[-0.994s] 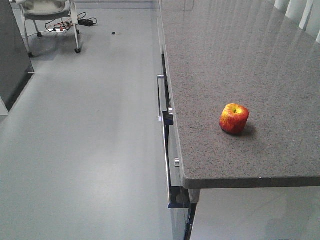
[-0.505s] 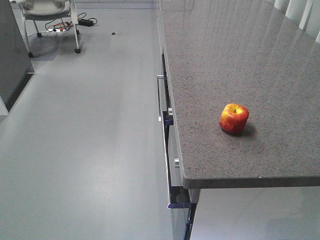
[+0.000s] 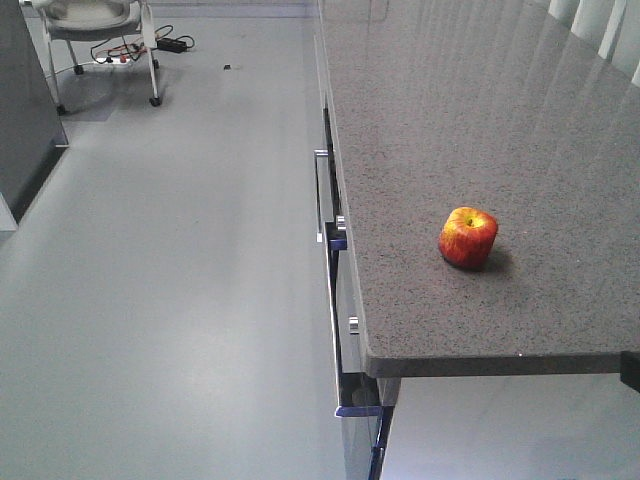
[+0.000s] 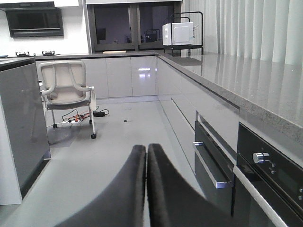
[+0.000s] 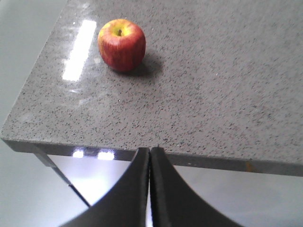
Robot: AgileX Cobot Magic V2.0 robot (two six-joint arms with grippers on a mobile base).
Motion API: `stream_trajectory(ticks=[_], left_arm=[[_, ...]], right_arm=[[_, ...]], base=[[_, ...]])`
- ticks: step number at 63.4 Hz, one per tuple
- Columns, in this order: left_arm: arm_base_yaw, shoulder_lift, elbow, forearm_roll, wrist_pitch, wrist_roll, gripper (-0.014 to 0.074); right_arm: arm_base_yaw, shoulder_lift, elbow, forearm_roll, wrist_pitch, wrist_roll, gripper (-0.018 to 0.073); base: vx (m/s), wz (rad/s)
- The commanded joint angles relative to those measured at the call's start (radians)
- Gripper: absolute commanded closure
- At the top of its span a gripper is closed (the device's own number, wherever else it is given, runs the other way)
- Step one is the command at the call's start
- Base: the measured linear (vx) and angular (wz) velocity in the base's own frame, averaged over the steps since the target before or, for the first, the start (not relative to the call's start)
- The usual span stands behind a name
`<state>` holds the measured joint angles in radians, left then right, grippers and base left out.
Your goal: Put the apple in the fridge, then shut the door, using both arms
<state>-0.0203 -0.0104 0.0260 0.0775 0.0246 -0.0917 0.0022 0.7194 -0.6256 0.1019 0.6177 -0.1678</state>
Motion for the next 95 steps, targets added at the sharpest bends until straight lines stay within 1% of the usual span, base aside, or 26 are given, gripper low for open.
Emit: stream_trajectory(ticks=[1, 6, 11, 17, 24, 33, 38, 42, 50, 57, 62, 71, 82, 95], left_arm=[[0.0, -0.017, 0.022, -0.002, -0.071, -0.003, 0.0603], [0.0, -0.017, 0.022, -0.002, -0.071, -0.003, 0.0603], [0.0, -0.017, 0.022, -0.002, -0.071, -0.003, 0.0603], [0.0, -0.017, 0.022, -0.002, -0.071, -0.003, 0.0603], [0.0, -0.017, 0.022, -0.002, -0.071, -0.003, 0.0603], [0.0, -0.017, 0.022, -0.002, -0.071, -0.003, 0.0603], [0.0, -0.017, 0.022, -0.002, -0.071, -0.003, 0.0603], [0.0, -0.017, 0.022, -0.002, -0.071, -0.003, 0.0603], [0.0, -0.017, 0.022, -0.002, -0.071, -0.003, 0.0603], [0.0, -0.017, 0.022, -0.002, -0.071, -0.003, 0.0603], [0.0, -0.017, 0.022, -0.002, -0.071, -0.003, 0.0603], [0.0, -0.017, 0.022, -0.002, -0.071, -0.003, 0.0603], [0.0, -0.017, 0.022, -0.002, -0.071, -0.003, 0.0603], [0.0, -0.017, 0.022, -0.002, -0.071, -0.003, 0.0603]], right_arm=[[-0.001, 0.037, -0.046, 0.019, -0.055, -0.021, 0.0552], [-0.001, 0.084, -0.075, 0.027, -0.025, -0.058, 0.0514], [-0.001, 0.131, -0.116, 0.071, 0.017, -0.112, 0.0445], [-0.001, 0.193, -0.16, 0.149, 0.05, -0.192, 0.0307], [-0.001, 0.255, -0.198, 0.211, 0.058, -0.289, 0.0104], [0.0, 0.344, -0.249, 0.228, 0.064, -0.309, -0.0085], [0.001, 0.396, -0.284, 0.23, 0.064, -0.317, -0.0138], [0.001, 0.447, -0.313, 0.243, 0.064, -0.335, -0.0153], [0.001, 0.548, -0.383, 0.27, 0.063, -0.389, -0.0142], [0.001, 0.639, -0.447, 0.286, 0.071, -0.415, -0.0132], [0.001, 0.698, -0.501, 0.285, 0.071, -0.421, -0.0127], [0.001, 0.8, -0.597, 0.291, 0.09, -0.46, -0.0122], [0.001, 0.91, -0.697, 0.296, 0.106, -0.463, -0.0114], [0.001, 1.019, -0.777, 0.296, 0.106, -0.466, -0.0104]], base=[[0.0, 0.0], [0.0, 0.0], [0.0, 0.0], [0.0, 0.0], [0.0, 0.0], [0.0, 0.0], [0.0, 0.0], [0.0, 0.0], [0.0, 0.0], [0.0, 0.0], [0.0, 0.0], [0.0, 0.0], [0.0, 0.0], [0.0, 0.0]])
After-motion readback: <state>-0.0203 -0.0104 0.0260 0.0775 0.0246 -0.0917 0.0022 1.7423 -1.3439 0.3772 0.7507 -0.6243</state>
